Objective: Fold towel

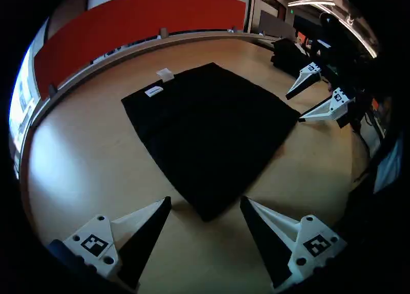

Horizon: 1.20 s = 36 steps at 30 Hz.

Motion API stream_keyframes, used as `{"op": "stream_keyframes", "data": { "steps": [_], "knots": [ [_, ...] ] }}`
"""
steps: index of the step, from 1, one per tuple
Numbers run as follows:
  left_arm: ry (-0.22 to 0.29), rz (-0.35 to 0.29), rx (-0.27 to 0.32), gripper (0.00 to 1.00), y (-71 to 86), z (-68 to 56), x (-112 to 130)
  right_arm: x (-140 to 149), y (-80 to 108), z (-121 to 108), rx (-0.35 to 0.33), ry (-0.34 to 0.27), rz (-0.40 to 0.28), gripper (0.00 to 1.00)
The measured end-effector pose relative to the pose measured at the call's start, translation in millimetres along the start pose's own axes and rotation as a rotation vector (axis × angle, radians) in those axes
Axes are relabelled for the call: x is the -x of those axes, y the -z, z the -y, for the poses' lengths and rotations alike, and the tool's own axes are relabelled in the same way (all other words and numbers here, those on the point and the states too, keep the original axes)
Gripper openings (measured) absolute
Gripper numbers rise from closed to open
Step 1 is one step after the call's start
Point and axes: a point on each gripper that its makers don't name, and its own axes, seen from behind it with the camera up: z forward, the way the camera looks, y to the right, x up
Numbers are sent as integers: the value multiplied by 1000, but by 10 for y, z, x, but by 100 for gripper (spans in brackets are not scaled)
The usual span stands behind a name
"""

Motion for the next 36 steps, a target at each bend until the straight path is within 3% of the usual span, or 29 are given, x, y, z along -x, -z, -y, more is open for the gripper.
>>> {"op": "stream_keyframes", "data": {
  "steps": [14, 22, 36],
  "knots": [
    [-49, 26, -24, 81, -27, 20, 24, 74, 7, 87, -31, 13, 17, 71],
    [-38, 29, -33, 75, -30, 4, 27, 64, -14, 110, -45, 23, 16, 57],
    [-24, 53, -44, 40, -19, -57, 28, 54, 2, 144, -41, 13, 16, 29]
  ]
}}
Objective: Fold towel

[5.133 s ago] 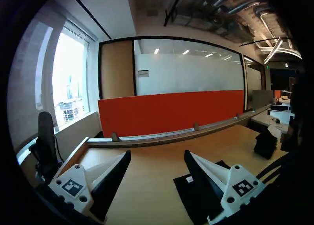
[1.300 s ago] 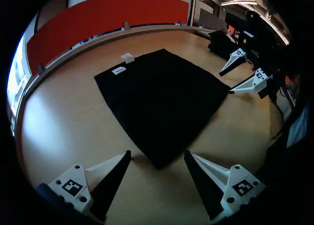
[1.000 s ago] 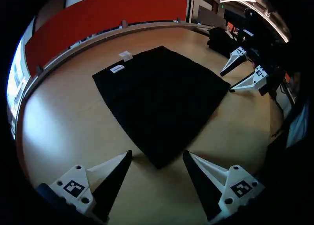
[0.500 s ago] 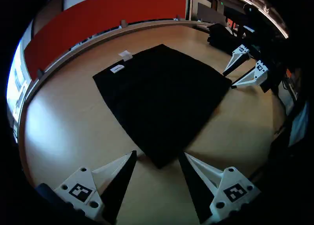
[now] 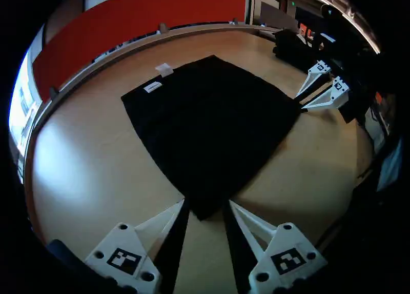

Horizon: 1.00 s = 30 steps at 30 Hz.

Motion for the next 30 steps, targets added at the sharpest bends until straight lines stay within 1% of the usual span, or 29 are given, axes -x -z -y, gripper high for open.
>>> {"op": "stream_keyframes", "data": {
  "steps": [5, 8, 14, 17, 20, 30],
  "knots": [
    [-4, 8, 0, 25, 1, -32, -2, -2, 3, 11, 4, -6, 2, 22],
    [7, 12, -6, 16, 1, -39, -7, -11, 5, 22, 4, -14, -1, 19],
    [48, 17, -8, 15, 14, -27, -19, -80, 32, 7, 12, -38, -21, 17],
    [71, 14, -1, 15, 31, -27, -38, -127, 69, -12, 19, -43, -36, 17],
    [84, 4, -1, 15, 70, -17, -77, -171, 114, -27, 22, -48, -49, 17],
    [120, -43, -12, 15, 316, 14, -332, -329, 337, -73, 39, -59, -91, 17]
  ]
}}
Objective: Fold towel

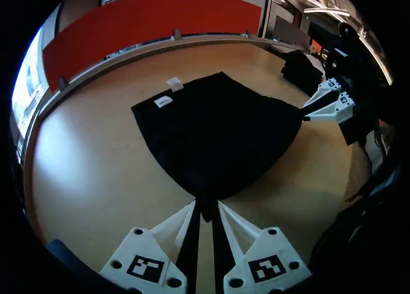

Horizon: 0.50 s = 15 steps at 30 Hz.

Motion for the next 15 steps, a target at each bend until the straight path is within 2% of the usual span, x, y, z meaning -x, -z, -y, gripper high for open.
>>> {"op": "stream_keyframes", "data": {
  "steps": [15],
  "knots": [
    [27, -70, -6, 14, 424, -7, -427, -385, 388, -43, 12, -5, -65, 17]
  ]
}}
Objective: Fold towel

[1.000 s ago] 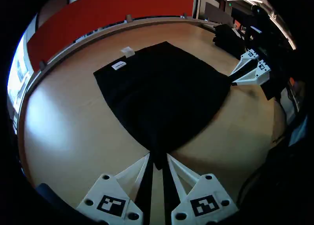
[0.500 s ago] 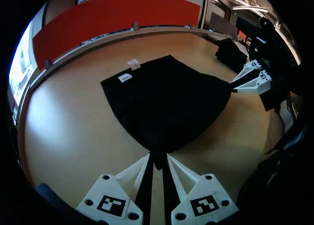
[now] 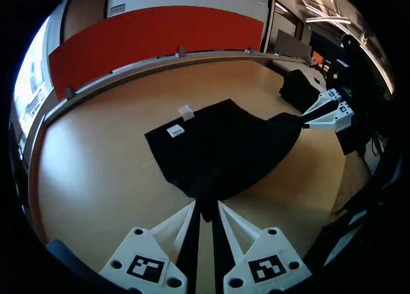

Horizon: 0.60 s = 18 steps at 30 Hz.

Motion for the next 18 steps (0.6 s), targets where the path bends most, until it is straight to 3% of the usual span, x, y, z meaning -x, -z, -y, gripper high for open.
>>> {"op": "stream_keyframes", "data": {
  "steps": [18],
  "knots": [
    [18, -56, -10, 14, 298, -13, -333, -295, 318, 48, 8, 1, -40, 17]
  ]
}}
